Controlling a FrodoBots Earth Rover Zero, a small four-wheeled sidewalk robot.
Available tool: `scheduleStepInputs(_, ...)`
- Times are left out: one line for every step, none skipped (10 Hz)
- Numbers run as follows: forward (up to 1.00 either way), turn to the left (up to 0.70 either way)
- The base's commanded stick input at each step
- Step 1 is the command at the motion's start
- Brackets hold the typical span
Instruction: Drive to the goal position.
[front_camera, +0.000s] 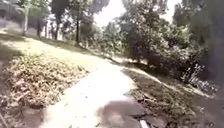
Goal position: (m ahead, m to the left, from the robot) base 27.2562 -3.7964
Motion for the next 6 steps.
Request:
scheduleStepInputs(0.85, 0.0)
scheduleStepInputs(0.85, 0.0)
scheduleStepInputs(0.85, -0.02)
scheduleStepInputs(0.85, -0.17)
scheduleStepInputs(0.85, -0.33)
scheduleStepInputs(0.85, -0.12)
